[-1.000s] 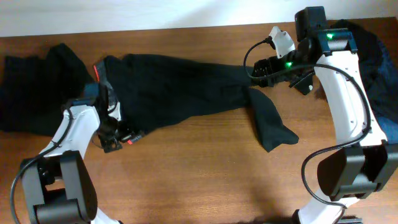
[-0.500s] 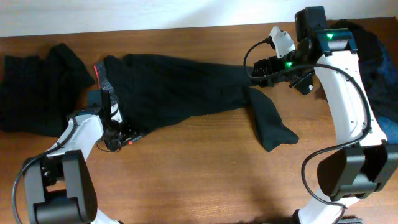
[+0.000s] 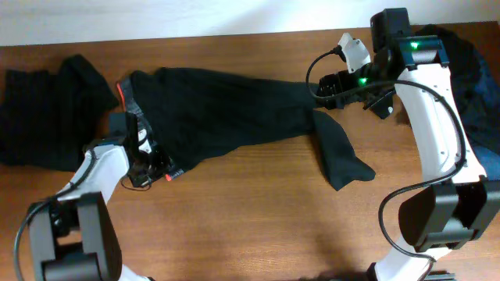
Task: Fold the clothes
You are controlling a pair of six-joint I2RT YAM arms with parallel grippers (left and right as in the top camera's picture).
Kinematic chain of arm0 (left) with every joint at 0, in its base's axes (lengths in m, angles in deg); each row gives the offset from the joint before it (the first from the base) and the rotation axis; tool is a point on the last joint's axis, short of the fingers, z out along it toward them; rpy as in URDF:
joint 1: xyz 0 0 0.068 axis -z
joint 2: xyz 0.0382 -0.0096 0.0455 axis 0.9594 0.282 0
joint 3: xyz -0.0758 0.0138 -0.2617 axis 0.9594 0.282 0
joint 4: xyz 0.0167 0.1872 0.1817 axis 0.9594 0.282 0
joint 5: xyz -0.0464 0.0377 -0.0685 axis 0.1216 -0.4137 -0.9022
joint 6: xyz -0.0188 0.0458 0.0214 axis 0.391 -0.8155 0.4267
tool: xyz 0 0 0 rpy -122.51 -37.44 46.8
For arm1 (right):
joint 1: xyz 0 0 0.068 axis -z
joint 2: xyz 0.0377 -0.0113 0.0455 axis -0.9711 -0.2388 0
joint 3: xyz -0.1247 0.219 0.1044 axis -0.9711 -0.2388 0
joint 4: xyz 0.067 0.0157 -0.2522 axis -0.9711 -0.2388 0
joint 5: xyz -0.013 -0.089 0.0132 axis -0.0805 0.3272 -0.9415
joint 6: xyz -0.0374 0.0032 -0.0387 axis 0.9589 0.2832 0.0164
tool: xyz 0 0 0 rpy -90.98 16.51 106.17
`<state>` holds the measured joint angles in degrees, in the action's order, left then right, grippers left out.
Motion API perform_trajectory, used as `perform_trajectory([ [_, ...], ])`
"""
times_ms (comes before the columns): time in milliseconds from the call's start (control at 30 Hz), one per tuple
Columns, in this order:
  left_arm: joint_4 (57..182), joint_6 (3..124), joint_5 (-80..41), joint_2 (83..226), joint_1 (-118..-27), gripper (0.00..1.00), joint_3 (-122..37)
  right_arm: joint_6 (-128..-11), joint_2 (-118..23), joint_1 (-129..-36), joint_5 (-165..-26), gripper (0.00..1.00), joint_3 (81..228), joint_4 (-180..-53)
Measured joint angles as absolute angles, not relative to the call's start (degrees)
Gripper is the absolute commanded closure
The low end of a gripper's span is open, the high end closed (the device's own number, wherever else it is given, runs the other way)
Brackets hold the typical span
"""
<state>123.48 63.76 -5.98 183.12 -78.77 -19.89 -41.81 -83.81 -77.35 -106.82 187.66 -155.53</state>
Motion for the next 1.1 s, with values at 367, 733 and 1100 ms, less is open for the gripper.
perform_trajectory([
  [367,127.9,63.8,-5.3,170.4,-78.8,1.00,-19.9,-41.9,-83.8,-77.4,-106.8,0.01,187.7,-155.2],
  [733,147.9,63.7,2.9,161.9,-78.8,0.99,-19.8,-41.8,-83.8,-77.4,-106.8,0.01,187.7,-155.8],
  [1100,155.5,62.9,12.1,161.6,-78.8,0.39,-19.8,-41.9,-83.8,-77.4,-105.7,0.01,187.7,-159.7],
])
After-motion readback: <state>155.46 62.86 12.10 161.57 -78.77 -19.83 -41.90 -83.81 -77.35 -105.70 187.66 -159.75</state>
